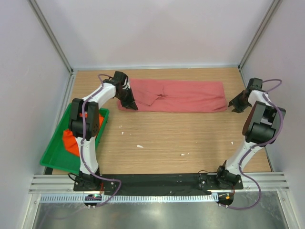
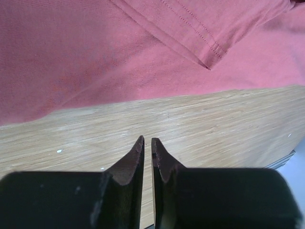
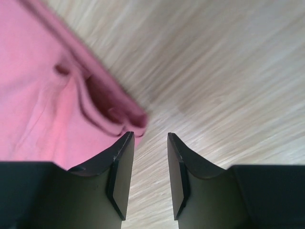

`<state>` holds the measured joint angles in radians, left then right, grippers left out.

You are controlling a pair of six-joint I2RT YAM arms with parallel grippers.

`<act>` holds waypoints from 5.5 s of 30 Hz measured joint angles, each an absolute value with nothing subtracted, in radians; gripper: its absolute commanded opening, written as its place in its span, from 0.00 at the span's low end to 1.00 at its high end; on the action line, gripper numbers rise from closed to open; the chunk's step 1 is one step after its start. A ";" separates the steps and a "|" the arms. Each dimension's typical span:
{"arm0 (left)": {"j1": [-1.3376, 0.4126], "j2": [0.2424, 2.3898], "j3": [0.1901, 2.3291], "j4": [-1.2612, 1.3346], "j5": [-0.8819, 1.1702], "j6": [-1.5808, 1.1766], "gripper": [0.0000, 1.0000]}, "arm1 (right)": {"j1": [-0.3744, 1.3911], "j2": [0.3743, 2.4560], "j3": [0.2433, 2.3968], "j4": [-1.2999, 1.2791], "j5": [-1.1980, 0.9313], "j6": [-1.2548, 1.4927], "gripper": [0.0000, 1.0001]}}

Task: Fold and stack the t-shirts
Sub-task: Fold the tshirt

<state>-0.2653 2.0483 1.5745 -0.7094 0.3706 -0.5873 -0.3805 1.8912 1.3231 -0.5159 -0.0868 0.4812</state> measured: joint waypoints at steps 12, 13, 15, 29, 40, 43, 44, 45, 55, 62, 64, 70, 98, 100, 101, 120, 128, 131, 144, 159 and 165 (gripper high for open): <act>-0.253 2.049 1.580 -0.715 0.385 -0.582 0.10 | -0.444 1.970 1.336 -0.483 -0.188 0.670 0.07; -0.253 2.049 1.580 -0.715 0.385 -0.582 0.10 | -0.441 1.980 1.337 -0.474 -0.200 0.680 0.07; -0.253 2.050 1.580 -0.715 0.385 -0.582 0.09 | -0.439 1.993 1.337 -0.463 -0.218 0.694 0.06; -0.253 2.055 1.580 -0.716 0.386 -0.571 0.09 | -0.440 2.033 1.386 -0.408 -0.277 0.745 0.05; -0.253 2.072 1.580 -0.716 0.387 -0.572 0.08 | -0.440 2.067 1.390 -0.396 -0.345 0.760 0.04; -0.253 2.072 1.581 -0.716 0.386 -0.573 0.08 | -0.440 2.067 1.390 -0.398 -0.362 0.759 0.05; -0.253 2.073 1.581 -0.716 0.386 -0.573 0.08 | -0.440 2.067 1.390 -0.400 -0.366 0.759 0.05; -0.253 2.074 1.581 -0.716 0.386 -0.573 0.08 | -0.440 2.066 1.390 -0.403 -0.369 0.759 0.05; -0.253 2.109 1.592 -0.716 0.386 -0.577 0.08 | -0.440 2.063 1.389 -0.484 -0.388 0.746 0.05; -0.252 2.117 1.601 -0.715 0.387 -0.590 0.07 | -0.440 2.018 1.359 -0.546 -0.419 0.756 0.06; -0.250 2.117 1.601 -0.716 0.387 -0.590 0.07 | -0.443 2.006 1.347 -0.552 -0.437 0.768 0.06; -0.231 2.117 1.601 -0.716 0.394 -0.590 0.07 | -0.453 1.964 1.272 -0.558 -0.506 0.825 0.07; -0.194 2.130 1.600 -0.716 0.448 -0.568 0.07 | -0.476 1.874 1.326 -0.590 -0.473 0.478 0.54; -0.194 2.131 1.601 -0.716 0.451 -0.568 0.07 | -0.471 1.874 1.311 -0.543 -0.509 0.462 0.55; -0.194 2.131 1.600 -0.716 0.453 -0.568 0.07 | -0.471 1.874 1.310 -0.529 -0.519 0.456 0.55; -0.194 2.131 1.582 -0.715 0.459 -0.568 0.06 | -0.327 2.033 1.517 -0.466 -0.363 0.361 0.35; -0.194 2.131 1.582 -0.715 0.458 -0.568 0.06 | -0.324 2.037 1.543 -0.533 -0.236 0.329 0.41; -0.194 2.131 1.582 -0.715 0.458 -0.569 0.06 | -0.326 2.050 1.564 -0.548 -0.228 0.324 0.41; -0.194 2.131 1.582 -0.716 0.456 -0.572 0.06 | -0.310 2.125 1.593 -0.561 -0.229 0.324 0.40; -0.194 2.131 1.582 -0.716 0.453 -0.577 0.05 | -0.295 2.155 1.660 -0.584 -0.219 0.312 0.04; -0.194 2.131 1.582 -0.715 0.448 -0.587 0.05 | -0.279 2.118 1.660 -0.650 -0.193 0.344 0.04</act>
<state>-0.1940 2.1307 1.5818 -0.7155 0.4480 -0.5873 -0.2790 2.1178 1.6596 -0.6502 -0.1928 0.3435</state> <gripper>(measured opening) 0.055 0.060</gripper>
